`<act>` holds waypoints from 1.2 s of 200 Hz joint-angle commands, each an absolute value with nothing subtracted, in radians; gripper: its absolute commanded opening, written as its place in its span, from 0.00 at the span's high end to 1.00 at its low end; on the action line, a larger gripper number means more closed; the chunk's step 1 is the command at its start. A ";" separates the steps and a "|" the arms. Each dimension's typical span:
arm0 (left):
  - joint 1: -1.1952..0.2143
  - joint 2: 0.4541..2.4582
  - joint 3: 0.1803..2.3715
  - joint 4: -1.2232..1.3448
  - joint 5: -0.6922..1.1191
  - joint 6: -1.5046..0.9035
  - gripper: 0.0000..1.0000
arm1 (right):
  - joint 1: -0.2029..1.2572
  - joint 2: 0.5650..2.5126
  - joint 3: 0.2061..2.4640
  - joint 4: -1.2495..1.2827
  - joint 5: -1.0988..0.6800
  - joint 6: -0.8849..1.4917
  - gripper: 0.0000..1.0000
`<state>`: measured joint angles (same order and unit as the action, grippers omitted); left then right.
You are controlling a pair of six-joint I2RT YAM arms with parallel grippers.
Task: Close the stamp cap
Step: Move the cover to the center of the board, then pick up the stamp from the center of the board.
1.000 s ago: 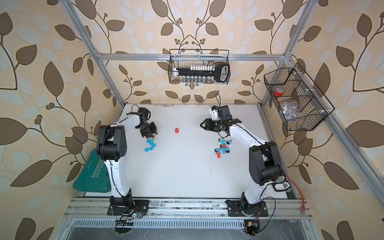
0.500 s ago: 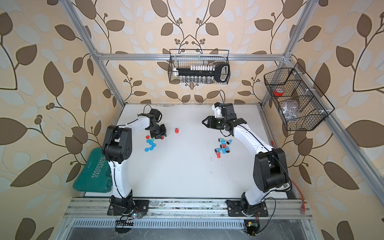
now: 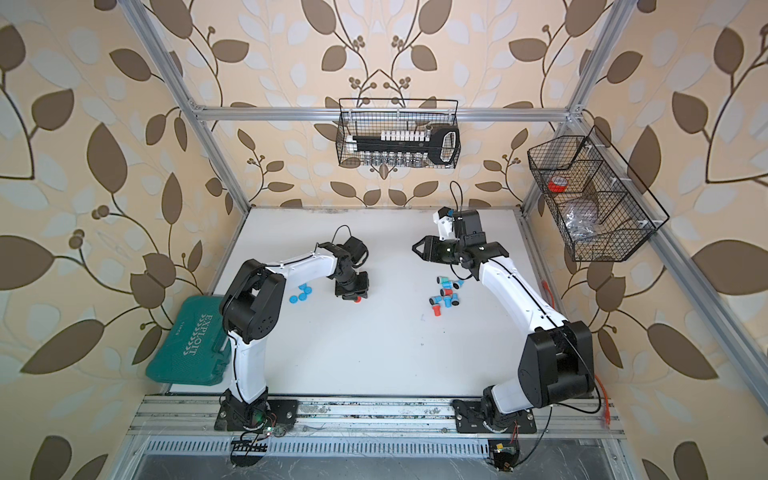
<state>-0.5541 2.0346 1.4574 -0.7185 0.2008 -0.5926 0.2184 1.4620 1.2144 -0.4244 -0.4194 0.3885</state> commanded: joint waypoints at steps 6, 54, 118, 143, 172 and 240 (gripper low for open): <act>-0.616 2.062 1.541 -0.789 0.197 -0.638 0.64 | 0.205 1.392 1.185 -0.517 -0.377 0.342 0.52; -0.673 2.114 1.681 -0.843 0.209 -0.643 0.63 | 0.196 1.319 1.143 -0.604 -0.331 0.322 0.49; -0.683 2.096 1.746 -0.892 0.181 -0.618 0.63 | 0.199 1.264 1.132 -0.678 -0.362 0.314 0.66; -0.629 2.045 1.709 -0.901 0.176 -0.598 0.63 | 0.210 1.261 1.109 -0.735 -0.352 0.292 0.67; -0.529 1.950 1.557 -0.859 0.188 -0.591 0.63 | 0.224 1.298 1.071 -0.815 -0.302 0.292 0.68; -0.442 1.857 1.312 -0.745 0.250 -0.619 0.64 | 0.319 1.391 0.963 -0.816 -0.071 0.335 0.45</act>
<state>-0.4259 1.8748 1.3441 -0.8013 0.2043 -0.6086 0.3050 1.3613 0.9802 -0.7998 -0.1974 0.3378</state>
